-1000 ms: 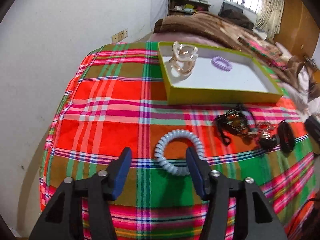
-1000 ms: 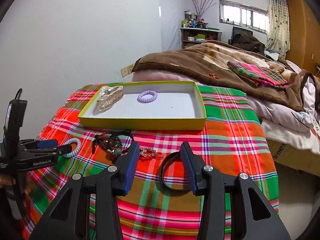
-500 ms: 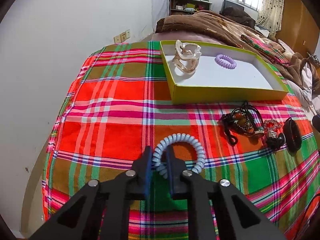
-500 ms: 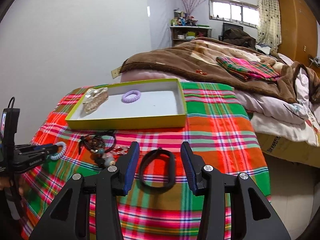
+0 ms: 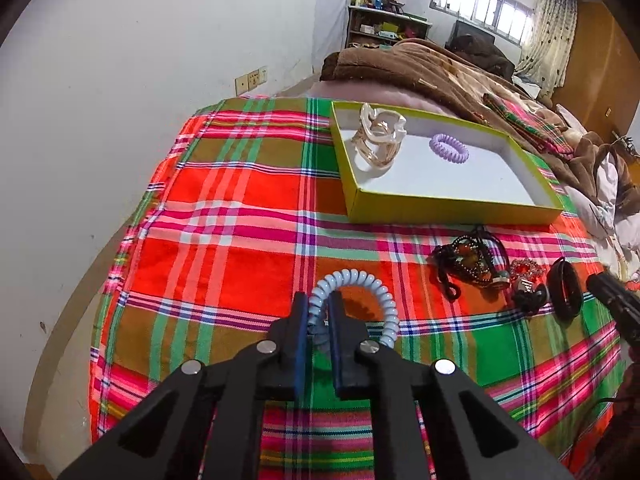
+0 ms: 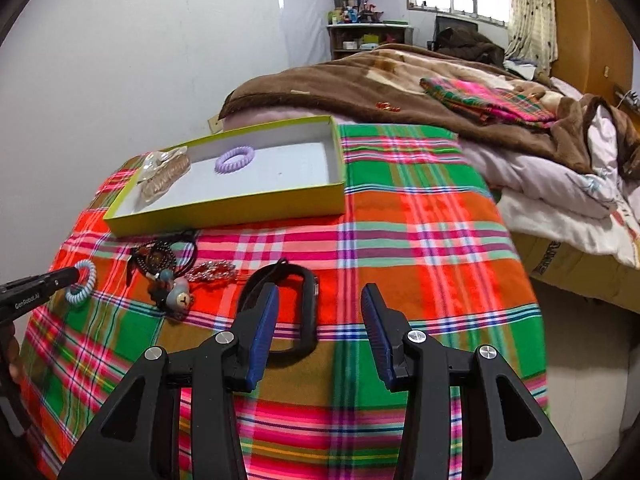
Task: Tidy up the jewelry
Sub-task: 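Grasp the light blue coil tie with the left tool while the right tool grasps the black band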
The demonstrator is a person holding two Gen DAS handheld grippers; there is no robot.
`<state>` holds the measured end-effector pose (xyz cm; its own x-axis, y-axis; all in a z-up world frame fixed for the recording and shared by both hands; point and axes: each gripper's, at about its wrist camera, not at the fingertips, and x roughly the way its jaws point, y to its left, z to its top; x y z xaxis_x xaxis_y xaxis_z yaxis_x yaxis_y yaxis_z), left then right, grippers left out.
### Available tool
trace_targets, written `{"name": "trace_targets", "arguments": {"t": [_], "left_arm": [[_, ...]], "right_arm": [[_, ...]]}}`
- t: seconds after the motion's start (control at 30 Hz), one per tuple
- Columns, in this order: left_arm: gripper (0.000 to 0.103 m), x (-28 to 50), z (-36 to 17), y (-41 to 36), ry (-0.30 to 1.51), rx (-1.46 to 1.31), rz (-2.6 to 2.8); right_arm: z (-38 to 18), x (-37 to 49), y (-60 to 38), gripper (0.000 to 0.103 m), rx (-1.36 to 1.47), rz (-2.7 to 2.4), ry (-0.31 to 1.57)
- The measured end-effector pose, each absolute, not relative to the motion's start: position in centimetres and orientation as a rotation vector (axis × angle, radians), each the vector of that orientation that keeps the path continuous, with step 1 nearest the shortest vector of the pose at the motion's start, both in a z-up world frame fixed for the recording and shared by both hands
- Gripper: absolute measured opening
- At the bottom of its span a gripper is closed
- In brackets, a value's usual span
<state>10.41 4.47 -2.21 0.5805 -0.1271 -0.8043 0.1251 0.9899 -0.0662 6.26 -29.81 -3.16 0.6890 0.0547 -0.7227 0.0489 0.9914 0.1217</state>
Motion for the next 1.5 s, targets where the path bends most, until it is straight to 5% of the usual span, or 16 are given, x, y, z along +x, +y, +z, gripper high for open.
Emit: {"name": "trace_targets", "arguments": {"t": [0.5,1.03,1.5], "left_arm": [[0.011,10.0,-1.9,3.6,0.936,-0.003,-0.151],[0.011,9.3,-1.5,2.8,0.931,0.006,-0.169],[0.011,8.5,-0.6,2.5,0.914,0.01,-0.177]], "right_arm": [[-5.4,7.8,-29.0,0.043,0.092,0.014,0.891],[-5.5,7.9,-28.4,0.014,0.059,0.004,0.891],[-5.3,7.2,-28.4,0.013,0.075,0.005,0.877]]}}
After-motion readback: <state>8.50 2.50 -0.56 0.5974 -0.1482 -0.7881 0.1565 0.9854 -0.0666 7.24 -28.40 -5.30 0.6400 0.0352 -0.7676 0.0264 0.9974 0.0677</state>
